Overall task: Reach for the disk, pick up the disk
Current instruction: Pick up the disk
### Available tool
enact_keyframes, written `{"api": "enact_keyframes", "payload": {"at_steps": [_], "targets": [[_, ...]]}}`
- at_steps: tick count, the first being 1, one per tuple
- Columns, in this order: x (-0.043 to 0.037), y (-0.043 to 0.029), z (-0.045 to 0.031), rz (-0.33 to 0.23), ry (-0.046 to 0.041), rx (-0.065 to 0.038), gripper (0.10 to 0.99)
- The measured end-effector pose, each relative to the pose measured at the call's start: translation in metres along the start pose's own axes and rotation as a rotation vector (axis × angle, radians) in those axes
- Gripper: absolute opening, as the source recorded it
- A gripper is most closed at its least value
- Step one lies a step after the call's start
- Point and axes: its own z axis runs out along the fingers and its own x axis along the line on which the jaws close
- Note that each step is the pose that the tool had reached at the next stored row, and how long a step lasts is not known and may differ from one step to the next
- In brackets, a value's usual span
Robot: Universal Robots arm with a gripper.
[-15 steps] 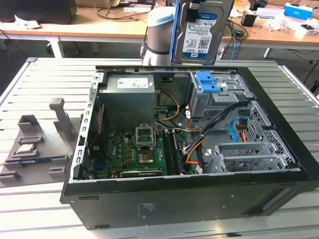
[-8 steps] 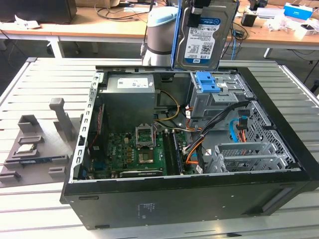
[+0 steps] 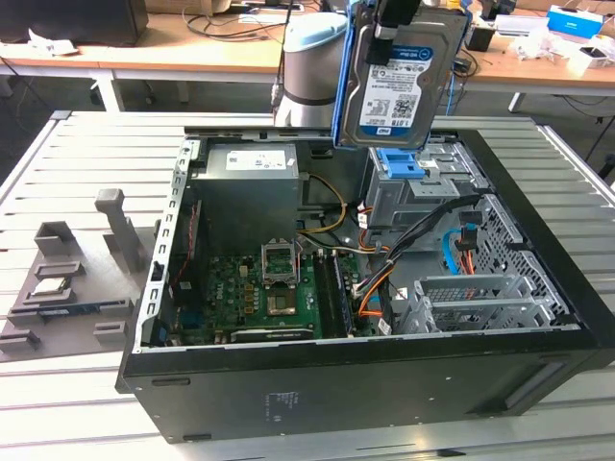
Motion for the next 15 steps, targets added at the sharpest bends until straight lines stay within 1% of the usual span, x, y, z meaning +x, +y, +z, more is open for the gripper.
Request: {"api": "enact_keyframes", "payload": {"at_steps": [5,8,10,11,13,15], "targets": [[0.0162,-0.0004,0.0005,0.000,0.0000,0.000,0.369],[0.0318,-0.0007,0.0009,0.000,0.0000,0.000,0.369],[0.0408,-0.0009,0.0012,0.000,-0.0001,0.000,0.369],[0.0449,-0.0010,0.0013,0.000,0.0000,0.000,0.369],[0.0501,-0.0012,0.0015,0.001,-0.0001,0.000,0.369],[0.0596,-0.0014,0.0018,0.001,0.0000,0.000,0.369]]}}
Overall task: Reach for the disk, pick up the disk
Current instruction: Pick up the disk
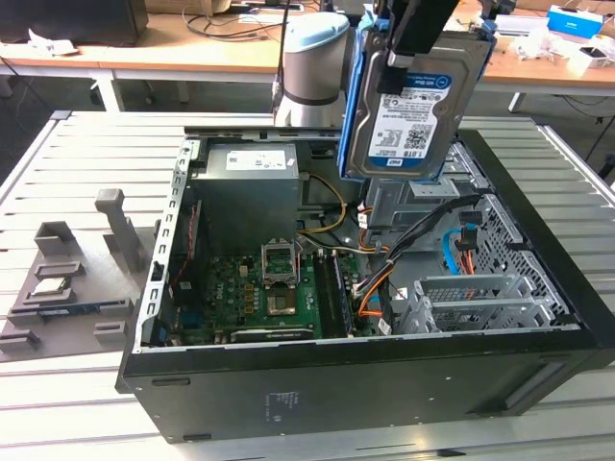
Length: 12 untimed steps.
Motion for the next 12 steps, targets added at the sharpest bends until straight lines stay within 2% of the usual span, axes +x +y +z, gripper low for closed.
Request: {"api": "enact_keyframes", "payload": {"at_steps": [7,12], "targets": [[0.0225,-0.0006,0.0007,0.000,-0.0001,0.000,0.369],[0.0420,-0.0012,0.0014,0.001,-0.0002,0.000,0.369]]}}
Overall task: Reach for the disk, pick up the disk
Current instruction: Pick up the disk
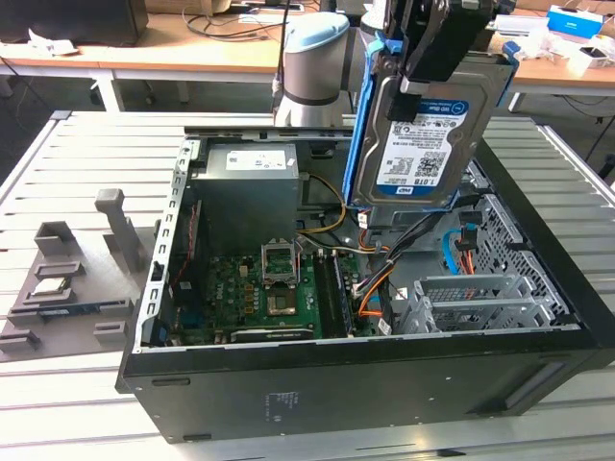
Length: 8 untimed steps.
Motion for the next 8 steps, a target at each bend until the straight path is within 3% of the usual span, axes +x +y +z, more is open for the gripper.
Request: {"api": "enact_keyframes", "payload": {"at_steps": [1,8], "targets": [[0.0065,-0.0002,0.0001,0.000,0.0001,0.000,0.369],[0.0296,-0.0010,0.0007,0.000,0.0001,0.000,0.369]]}}
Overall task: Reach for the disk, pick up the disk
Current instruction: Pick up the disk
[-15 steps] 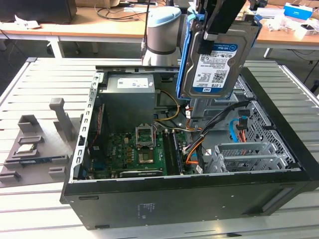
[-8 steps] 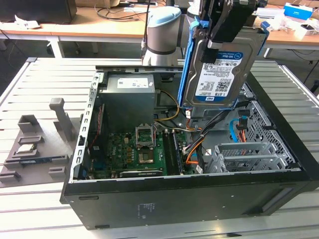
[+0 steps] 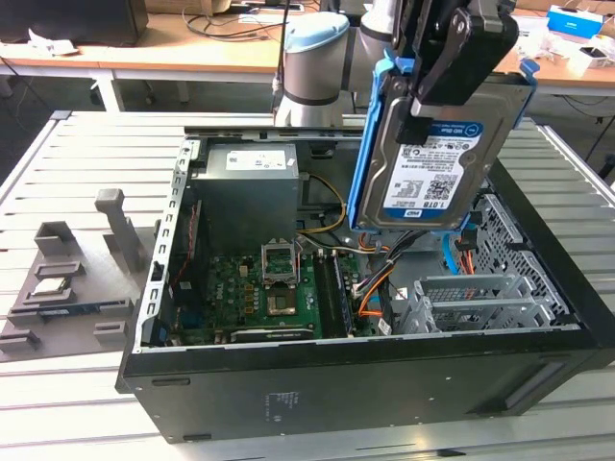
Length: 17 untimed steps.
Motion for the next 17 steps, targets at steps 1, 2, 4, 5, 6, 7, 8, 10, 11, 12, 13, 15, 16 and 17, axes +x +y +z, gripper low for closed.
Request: {"api": "enact_keyframes", "payload": {"at_steps": [1,2,4,5,6,7,8,10,11,12,13,15,16,17], "targets": [[0.0023,-0.0001,0.0000,0.000,0.0001,0.000,0.369],[0.0053,-0.0002,0.0001,0.000,0.0000,0.000,0.369],[0.0127,-0.0004,0.0003,0.000,0.0001,0.000,0.369],[0.0162,-0.0006,0.0004,0.000,0.0000,0.000,0.369],[0.0225,-0.0008,0.0006,0.000,-0.0001,0.000,0.369],[0.0287,-0.0010,0.0006,0.000,0.0001,0.000,0.369],[0.0343,-0.0012,0.0008,0.000,-0.0001,0.000,0.369],[0.0436,-0.0016,0.0011,0.000,0.0000,0.000,0.369],[0.0473,-0.0017,0.0013,0.000,0.0000,0.000,0.369],[0.0487,-0.0017,0.0015,0.000,-0.0001,0.000,0.369],[0.0491,-0.0019,0.0017,0.000,-0.0001,0.000,0.369],[0.0492,-0.0050,0.0019,0.000,0.0010,-0.001,0.369],[0.0491,-0.0078,0.0021,0.000,0.0023,-0.001,0.369],[0.0489,-0.0115,0.0027,0.000,0.0031,-0.002,0.369]]}}
